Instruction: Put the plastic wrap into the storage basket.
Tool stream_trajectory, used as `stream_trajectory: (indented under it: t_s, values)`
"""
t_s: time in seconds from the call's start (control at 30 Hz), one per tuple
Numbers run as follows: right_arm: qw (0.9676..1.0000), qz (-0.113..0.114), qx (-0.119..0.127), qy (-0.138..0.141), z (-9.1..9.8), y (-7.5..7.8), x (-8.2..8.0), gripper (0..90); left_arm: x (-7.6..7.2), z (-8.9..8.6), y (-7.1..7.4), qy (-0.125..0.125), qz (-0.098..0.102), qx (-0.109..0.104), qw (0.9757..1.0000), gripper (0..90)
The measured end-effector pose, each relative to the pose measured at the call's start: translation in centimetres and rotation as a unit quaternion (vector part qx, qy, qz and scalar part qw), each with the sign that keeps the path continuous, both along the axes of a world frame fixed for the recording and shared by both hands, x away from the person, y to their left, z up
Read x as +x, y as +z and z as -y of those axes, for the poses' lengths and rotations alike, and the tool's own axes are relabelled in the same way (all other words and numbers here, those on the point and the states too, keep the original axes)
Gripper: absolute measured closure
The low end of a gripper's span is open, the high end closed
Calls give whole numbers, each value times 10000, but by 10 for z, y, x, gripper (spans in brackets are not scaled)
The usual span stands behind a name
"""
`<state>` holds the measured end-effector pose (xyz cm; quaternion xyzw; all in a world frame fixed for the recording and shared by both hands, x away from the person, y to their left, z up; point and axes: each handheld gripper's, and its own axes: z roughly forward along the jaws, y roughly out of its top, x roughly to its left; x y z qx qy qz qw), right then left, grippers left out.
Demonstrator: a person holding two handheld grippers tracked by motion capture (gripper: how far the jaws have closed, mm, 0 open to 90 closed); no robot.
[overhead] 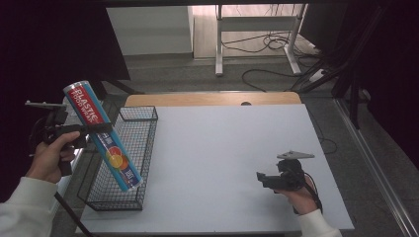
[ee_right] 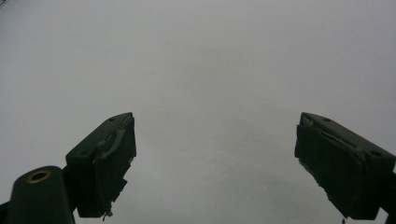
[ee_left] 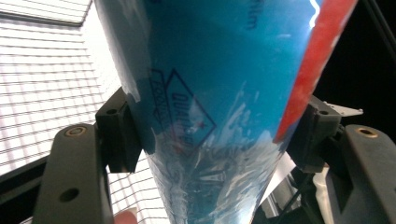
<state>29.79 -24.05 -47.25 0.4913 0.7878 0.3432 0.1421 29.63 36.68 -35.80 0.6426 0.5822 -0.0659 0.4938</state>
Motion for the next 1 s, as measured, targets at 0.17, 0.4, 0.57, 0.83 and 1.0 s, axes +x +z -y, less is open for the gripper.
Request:
stream_trajectory:
  t_s: [0.17, 0.4, 0.57, 0.83, 1.0]
  values:
    - [10000, -26, -20, 28, -1, -2, 0, 126, 0, -9, -6, 75, -46, 159, 9998, 318]
    - [10000, -26, -17, -2, -2, -2, 1, 126, 5, -14, -24, 154, -251, 400, 9988, 318]
    - [10000, -27, -27, 6, -1, -2, 1, 125, 10, -9, -36, 116, -406, 597, 9973, 318]
    - [10000, -25, -18, -31, 0, -3, 2, 125, 16, 0, -54, 90, -599, 788, 9950, 318]
    - [10000, -35, -31, -37, 0, -3, 2, 125, 21, 6, -64, 74, -686, 836, 9941, 318]
